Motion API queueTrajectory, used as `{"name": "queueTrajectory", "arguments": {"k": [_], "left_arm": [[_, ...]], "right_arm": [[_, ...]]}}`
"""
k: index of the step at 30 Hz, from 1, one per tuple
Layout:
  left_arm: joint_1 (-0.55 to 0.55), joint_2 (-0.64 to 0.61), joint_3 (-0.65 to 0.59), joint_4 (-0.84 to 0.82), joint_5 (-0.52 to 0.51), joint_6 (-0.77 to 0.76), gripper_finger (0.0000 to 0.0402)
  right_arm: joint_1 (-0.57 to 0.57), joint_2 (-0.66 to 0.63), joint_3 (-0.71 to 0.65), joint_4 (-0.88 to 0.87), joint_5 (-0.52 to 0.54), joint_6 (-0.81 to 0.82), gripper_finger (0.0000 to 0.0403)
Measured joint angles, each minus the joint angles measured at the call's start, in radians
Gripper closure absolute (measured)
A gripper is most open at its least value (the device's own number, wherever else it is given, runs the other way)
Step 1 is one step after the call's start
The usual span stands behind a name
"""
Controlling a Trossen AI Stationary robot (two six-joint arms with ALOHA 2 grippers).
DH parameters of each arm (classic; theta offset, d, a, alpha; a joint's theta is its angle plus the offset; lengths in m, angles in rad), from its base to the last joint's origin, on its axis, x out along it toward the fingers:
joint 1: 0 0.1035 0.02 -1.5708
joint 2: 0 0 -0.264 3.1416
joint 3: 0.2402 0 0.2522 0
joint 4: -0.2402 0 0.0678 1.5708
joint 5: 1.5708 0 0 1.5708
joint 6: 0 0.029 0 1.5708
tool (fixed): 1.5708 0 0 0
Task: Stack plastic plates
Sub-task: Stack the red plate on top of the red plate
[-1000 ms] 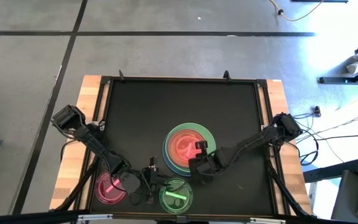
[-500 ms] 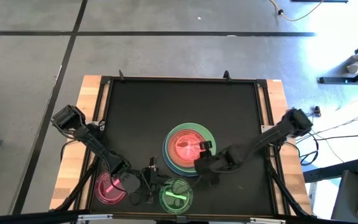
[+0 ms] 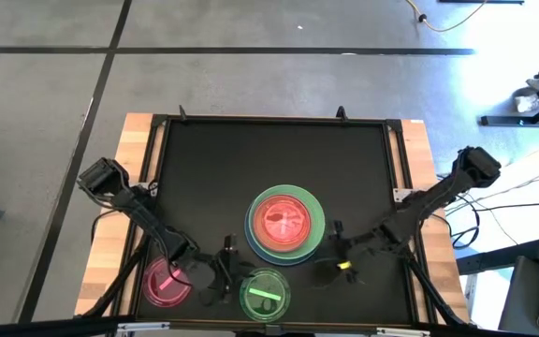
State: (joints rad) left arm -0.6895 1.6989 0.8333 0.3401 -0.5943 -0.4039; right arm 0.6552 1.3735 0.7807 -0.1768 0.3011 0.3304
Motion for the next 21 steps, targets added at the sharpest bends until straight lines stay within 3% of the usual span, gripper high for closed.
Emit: {"name": "queueTrajectory", "arguments": {"k": [4, 13, 21], "left_arm": [[0.005, 0.0, 0.029, -0.167, 0.063, -0.08, 0.0293], [-0.047, 0.0, 0.281, -0.843, 0.273, -0.395, 0.0302], [-0.138, 0.0, 0.319, -1.03, 0.503, -0.838, 0.0302]], "right_arm": [[0.083, -0.009, -0.073, 0.112, 0.086, 0.046, 0.0248], [0.199, 0.003, -0.106, 0.191, 0.318, 0.058, 0.0249], [0.209, 0.003, -0.106, 0.195, 0.343, 0.075, 0.0249]]}}
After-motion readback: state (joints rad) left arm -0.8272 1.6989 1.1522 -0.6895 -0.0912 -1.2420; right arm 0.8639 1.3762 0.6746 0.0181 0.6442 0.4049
